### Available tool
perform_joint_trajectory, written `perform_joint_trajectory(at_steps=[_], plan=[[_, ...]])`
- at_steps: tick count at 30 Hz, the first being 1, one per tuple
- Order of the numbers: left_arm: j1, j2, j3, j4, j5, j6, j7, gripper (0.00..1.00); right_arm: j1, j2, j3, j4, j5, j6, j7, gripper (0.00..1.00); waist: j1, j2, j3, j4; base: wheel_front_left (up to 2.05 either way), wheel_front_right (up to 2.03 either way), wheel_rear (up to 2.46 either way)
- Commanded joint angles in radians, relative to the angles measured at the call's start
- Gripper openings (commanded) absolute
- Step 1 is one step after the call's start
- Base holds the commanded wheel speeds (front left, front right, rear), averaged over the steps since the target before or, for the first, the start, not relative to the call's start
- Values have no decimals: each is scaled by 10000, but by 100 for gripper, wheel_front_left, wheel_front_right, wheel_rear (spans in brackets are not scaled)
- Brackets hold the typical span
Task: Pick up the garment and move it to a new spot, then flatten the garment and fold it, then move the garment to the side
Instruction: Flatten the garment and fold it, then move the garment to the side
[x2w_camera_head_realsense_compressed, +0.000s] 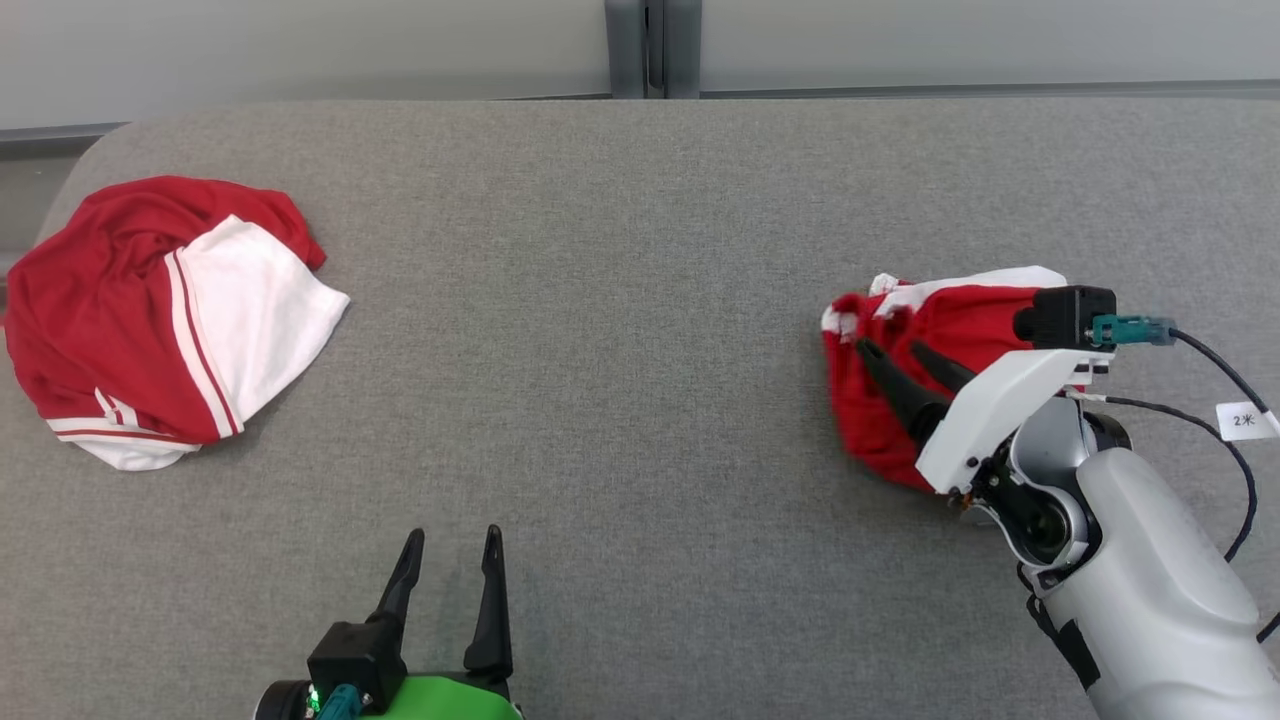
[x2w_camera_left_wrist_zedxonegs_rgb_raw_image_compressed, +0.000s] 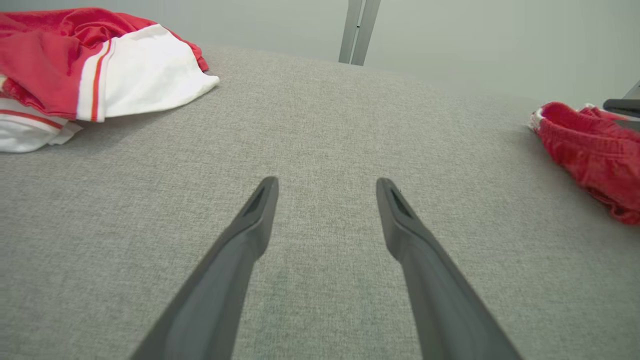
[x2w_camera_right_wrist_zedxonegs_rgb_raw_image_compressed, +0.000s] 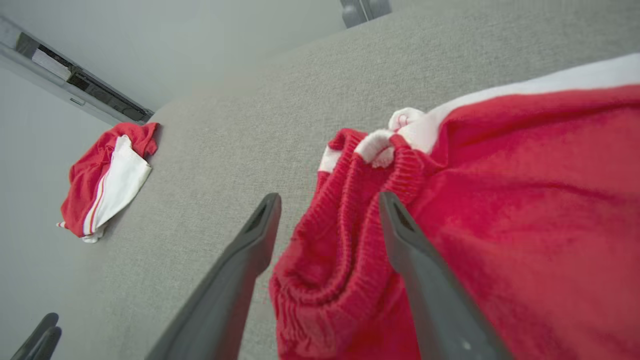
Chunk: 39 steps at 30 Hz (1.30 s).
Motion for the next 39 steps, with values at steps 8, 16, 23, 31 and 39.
perform_joint_trajectory(at_steps=[8, 16, 23, 31, 39], plan=[[375, 23, 370, -199, 125, -66, -1, 100, 1641, -632, 1041, -2366, 1145, -2, -1868, 100, 0, 0, -412, -55, 0, 0, 0], [1024, 24, 1144, -851, 482, -243, 1, 100, 3017, -2024, 1141, -1925, -1847, -2, -5174, 100, 0, 0, -1106, -400, 0, 0, 0], [1625, 24, 1583, -1330, 577, -540, 1, 100, 4057, -1907, -557, -1407, -4227, -4, -5529, 100, 0, 0, -1675, -474, 0, 0, 0], [1977, 24, 1874, -1280, 744, -866, 2, 100, 5413, -905, -1854, -1663, -5395, -7, -5535, 100, 0, 0, -2012, -379, 0, 0, 0], [2014, 24, 1976, -1253, 771, -932, 2, 100, 5623, -473, -2025, -1740, -5336, -7, -5536, 100, 0, 0, -2053, -494, 0, 0, 0]])
